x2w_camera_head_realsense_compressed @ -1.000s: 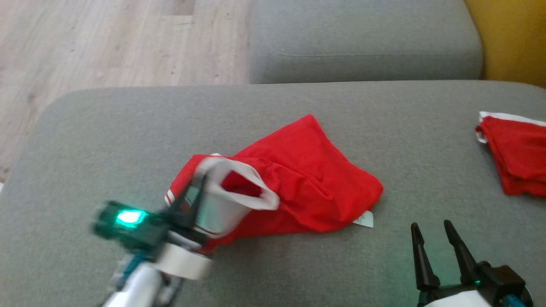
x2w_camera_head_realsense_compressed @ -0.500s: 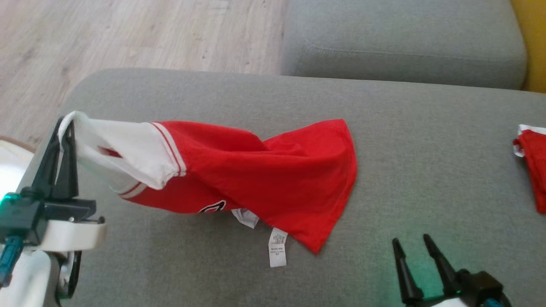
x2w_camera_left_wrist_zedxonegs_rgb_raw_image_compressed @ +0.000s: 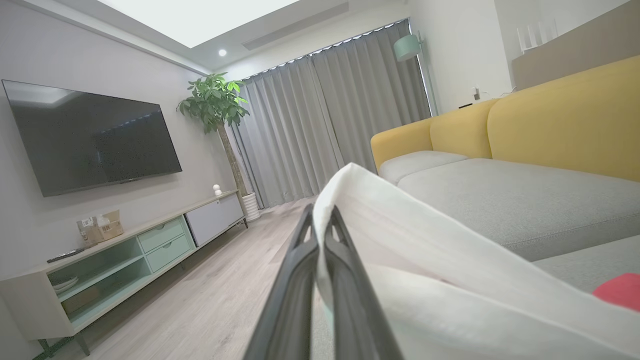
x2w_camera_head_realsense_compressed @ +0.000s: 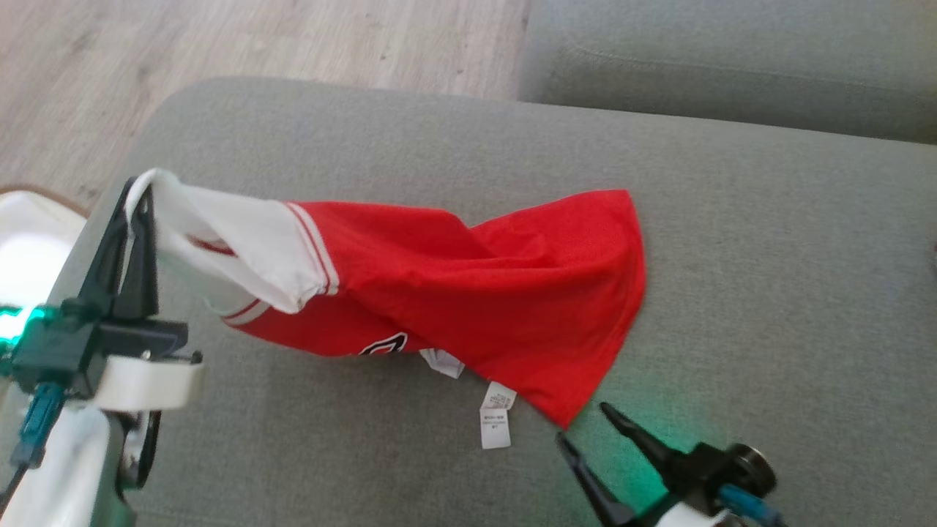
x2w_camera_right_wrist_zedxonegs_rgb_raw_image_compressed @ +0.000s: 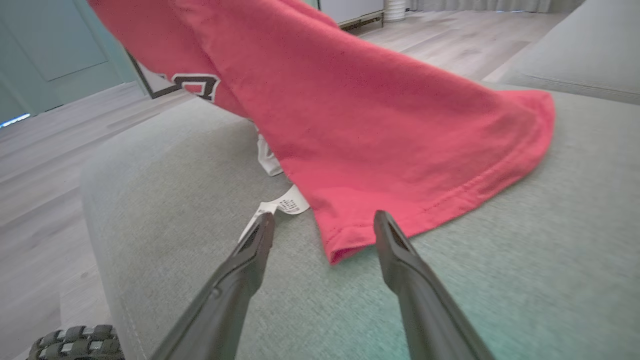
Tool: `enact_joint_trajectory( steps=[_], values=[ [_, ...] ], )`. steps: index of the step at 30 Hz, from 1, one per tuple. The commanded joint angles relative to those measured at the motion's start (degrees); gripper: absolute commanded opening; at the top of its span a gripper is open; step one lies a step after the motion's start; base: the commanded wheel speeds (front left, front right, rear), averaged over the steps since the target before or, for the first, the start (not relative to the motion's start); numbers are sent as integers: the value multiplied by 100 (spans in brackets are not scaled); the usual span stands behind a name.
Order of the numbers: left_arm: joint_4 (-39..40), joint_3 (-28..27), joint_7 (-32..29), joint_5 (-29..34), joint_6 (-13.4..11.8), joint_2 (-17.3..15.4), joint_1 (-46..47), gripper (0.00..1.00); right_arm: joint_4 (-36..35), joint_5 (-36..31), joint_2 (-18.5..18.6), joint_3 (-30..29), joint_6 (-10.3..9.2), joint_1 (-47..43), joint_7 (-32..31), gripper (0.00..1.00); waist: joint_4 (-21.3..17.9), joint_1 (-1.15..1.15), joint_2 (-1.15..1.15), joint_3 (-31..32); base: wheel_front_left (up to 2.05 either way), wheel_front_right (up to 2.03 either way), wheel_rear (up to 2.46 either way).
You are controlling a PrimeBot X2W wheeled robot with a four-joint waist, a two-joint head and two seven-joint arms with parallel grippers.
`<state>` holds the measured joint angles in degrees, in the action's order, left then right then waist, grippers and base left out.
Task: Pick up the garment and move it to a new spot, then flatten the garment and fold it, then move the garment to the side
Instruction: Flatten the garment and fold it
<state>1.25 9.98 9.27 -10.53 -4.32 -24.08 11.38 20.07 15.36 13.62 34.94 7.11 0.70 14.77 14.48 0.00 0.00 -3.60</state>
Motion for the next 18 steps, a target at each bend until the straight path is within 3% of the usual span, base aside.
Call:
enact_joint_trajectory(
  steps=[1, 7, 18],
  values=[
    [113, -204, 72, 23, -10, -124, 438, 0, -56, -30, 87, 235, 37, 237, 23, 100, 63, 0, 0, -61, 0, 0, 0],
    [-102, -105, 177, 2, 47, -63, 705, 0, 536, 85, 128, 798, 37, 658, 23, 100, 181, 0, 0, -191, 0, 0, 0],
    [-207, -83, 268, -18, 2, -50, 852, 0, 1177, 79, 16, 846, 37, 1026, 23, 100, 260, 0, 0, -371, 0, 0, 0]
  ],
)
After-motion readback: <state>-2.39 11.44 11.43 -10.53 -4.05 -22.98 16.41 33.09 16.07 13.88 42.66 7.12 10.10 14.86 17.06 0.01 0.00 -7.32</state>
